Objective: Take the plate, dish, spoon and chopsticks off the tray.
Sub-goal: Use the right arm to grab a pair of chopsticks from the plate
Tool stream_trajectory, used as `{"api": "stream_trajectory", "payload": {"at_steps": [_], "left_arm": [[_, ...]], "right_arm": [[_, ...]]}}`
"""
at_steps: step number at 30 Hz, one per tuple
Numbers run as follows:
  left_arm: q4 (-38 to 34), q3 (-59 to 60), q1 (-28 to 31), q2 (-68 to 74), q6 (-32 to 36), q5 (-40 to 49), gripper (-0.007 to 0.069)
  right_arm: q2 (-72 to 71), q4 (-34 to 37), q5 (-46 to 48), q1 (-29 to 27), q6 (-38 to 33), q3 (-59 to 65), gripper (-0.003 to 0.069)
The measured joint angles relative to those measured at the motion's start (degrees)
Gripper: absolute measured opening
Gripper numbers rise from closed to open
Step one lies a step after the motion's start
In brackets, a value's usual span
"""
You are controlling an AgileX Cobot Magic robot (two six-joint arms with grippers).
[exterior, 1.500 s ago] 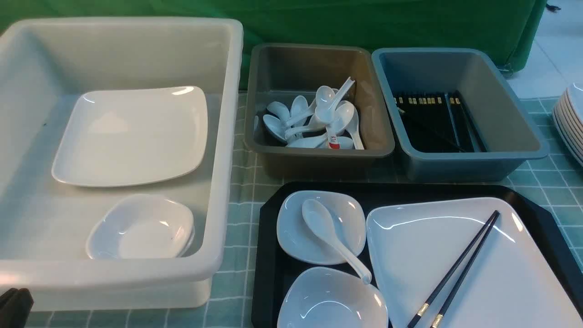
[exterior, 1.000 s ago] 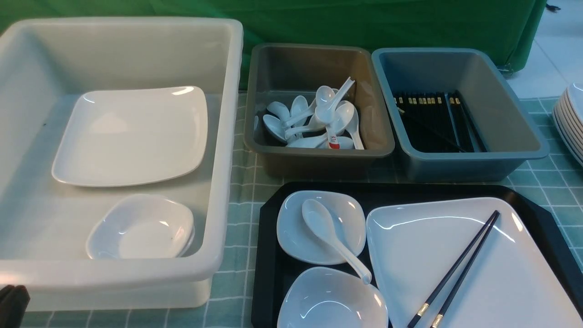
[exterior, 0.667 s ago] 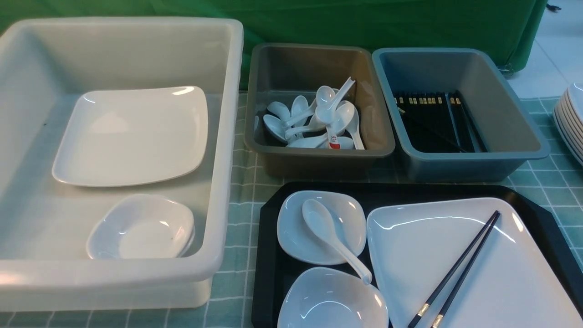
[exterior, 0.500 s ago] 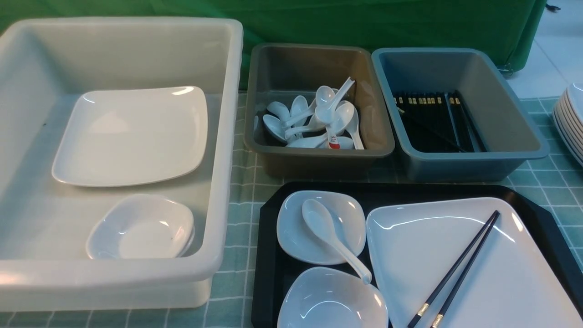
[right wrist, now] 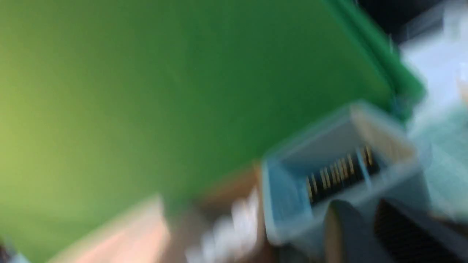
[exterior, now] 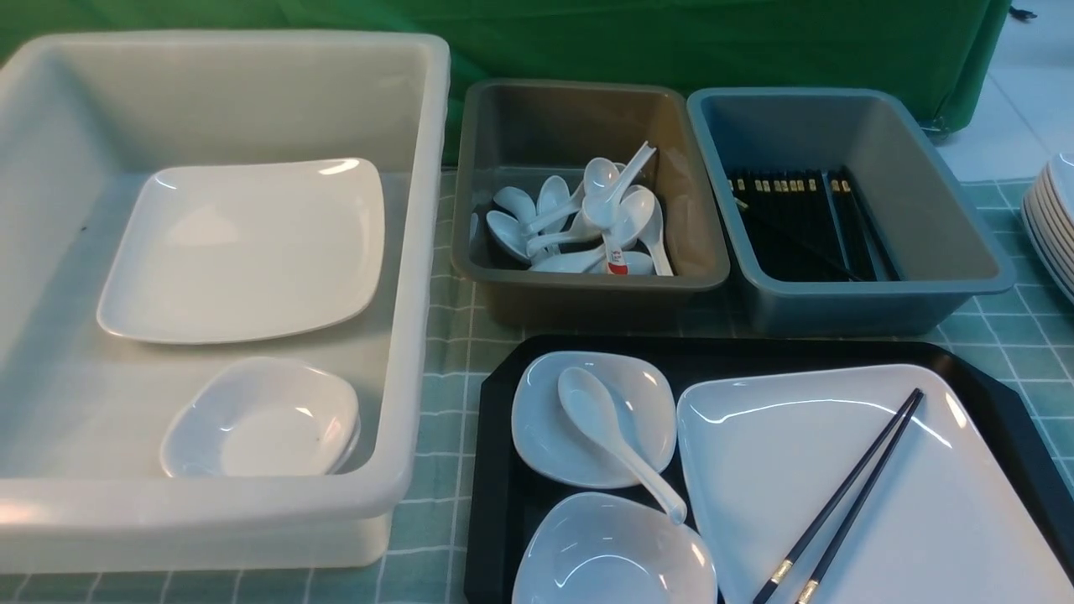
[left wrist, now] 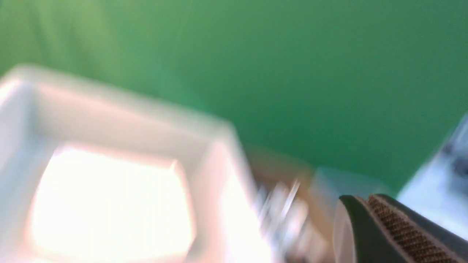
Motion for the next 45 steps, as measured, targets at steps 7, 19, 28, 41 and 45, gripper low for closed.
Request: {"api": "stream_trajectory", "payload": {"at_steps": [7,19,28,41,45], "left_arm": [[-6.3,1.0,-0.3,18.9,14.4,6.1,0.0006],[-7.4,1.1,-17.3,25.6,16.8,1.6,0.0001],[-4.8,1.1,-20.0,25.8,15.0,1.4,0.0001],[-2.6,1.1,-20.0,25.8,15.0,1.4,0.0001],[-2.5,1.1,-20.0,25.8,15.0,1.4,0.0001]], "right_arm": [[29.3,-1.4,36.9,7.5,-17.3,-26.8,0.0019],[69.9,-0.7,48.1,9.6,-19.0,-42.1,0.0042],[83.8,0.0,37.1,9.7,-10.3,-42.2,0.0583],[96.1,-1.5,32.4,10.4,-5.2,-45.6,0.0624],[96.5,-3.1,33.1,10.5,-5.2,-46.0,0.0476]]}}
